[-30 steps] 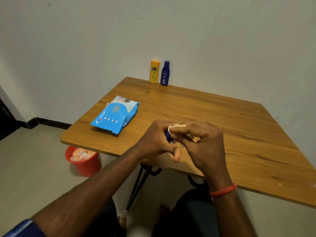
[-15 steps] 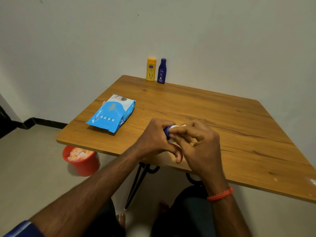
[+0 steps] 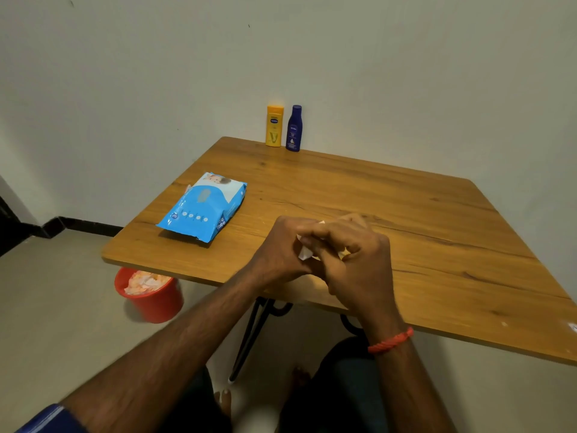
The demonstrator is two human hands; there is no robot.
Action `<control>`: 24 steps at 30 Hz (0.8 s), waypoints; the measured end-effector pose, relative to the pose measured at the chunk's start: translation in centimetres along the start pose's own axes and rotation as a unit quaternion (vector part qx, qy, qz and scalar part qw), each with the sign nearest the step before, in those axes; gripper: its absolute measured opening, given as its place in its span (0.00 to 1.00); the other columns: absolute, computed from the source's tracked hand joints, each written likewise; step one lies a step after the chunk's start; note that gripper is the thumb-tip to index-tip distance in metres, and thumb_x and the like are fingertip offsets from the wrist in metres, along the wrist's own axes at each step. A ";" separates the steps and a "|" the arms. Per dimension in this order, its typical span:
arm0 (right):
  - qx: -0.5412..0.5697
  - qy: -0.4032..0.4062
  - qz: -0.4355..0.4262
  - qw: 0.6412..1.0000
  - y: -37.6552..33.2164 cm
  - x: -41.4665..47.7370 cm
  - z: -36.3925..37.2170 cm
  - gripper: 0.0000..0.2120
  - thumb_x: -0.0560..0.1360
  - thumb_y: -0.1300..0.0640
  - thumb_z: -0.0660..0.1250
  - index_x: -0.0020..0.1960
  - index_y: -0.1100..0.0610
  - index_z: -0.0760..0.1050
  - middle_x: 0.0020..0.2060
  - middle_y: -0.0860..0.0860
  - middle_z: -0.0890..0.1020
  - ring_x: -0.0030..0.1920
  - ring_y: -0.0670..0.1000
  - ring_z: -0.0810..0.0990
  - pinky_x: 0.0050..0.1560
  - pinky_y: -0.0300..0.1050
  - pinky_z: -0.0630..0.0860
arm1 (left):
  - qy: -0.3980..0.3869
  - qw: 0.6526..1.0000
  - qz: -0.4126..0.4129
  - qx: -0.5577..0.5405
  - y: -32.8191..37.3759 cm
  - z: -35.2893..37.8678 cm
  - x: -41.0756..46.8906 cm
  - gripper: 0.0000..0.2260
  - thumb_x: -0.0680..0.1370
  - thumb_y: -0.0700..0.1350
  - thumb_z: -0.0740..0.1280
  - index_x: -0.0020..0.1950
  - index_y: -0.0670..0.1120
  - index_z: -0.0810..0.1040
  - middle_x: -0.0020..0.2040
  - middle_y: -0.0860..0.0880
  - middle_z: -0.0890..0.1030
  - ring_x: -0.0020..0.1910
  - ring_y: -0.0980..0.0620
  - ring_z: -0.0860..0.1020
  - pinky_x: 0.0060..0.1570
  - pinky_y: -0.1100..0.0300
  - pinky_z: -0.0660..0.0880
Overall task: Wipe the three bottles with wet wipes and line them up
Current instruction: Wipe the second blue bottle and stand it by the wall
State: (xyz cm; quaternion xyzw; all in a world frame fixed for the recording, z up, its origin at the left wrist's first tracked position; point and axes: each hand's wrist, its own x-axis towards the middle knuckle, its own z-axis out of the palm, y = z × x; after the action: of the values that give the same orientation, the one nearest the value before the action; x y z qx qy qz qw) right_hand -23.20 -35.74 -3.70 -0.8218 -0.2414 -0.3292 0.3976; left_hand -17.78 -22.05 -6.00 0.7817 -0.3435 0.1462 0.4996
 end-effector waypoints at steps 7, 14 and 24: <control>0.019 0.056 0.071 0.996 1.2 -0.2 -0.7 0.07 0.72 0.61 0.76 0.49 0.53 0.86 0.39 0.42 0.84 0.40 0.43 0.77 0.42 0.34 0.72 | 0.015 1.000 -0.020 -0.004 -0.1 -0.4 0.4 0.16 0.61 0.53 0.80 0.42 0.48 0.81 0.34 0.54 0.79 0.33 0.57 0.76 0.35 0.62 0.73; -0.039 0.033 0.003 0.999 0.6 -0.8 -0.7 0.08 0.71 0.62 0.76 0.50 0.56 0.85 0.40 0.47 0.84 0.43 0.47 0.78 0.42 0.42 0.75 | 0.018 0.999 -0.046 0.016 -0.3 -0.7 -0.1 0.17 0.60 0.55 0.76 0.40 0.45 0.80 0.33 0.51 0.79 0.32 0.55 0.73 0.35 0.65 0.70; -0.145 -0.014 0.023 0.989 -0.3 0.2 -0.7 0.08 0.72 0.63 0.74 0.50 0.57 0.84 0.41 0.51 0.80 0.46 0.50 0.74 0.45 0.31 0.64 | -0.002 0.996 -0.007 0.092 -0.2 -1.5 0.5 0.20 0.59 0.57 0.79 0.41 0.45 0.79 0.35 0.48 0.79 0.33 0.54 0.73 0.36 0.66 0.70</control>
State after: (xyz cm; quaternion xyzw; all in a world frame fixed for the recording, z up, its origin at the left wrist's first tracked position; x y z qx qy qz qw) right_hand -23.48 -36.09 -3.10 -0.8807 -0.1781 -0.3399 0.2777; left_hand -17.13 -20.84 -5.17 0.8272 -0.3239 0.1717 0.4258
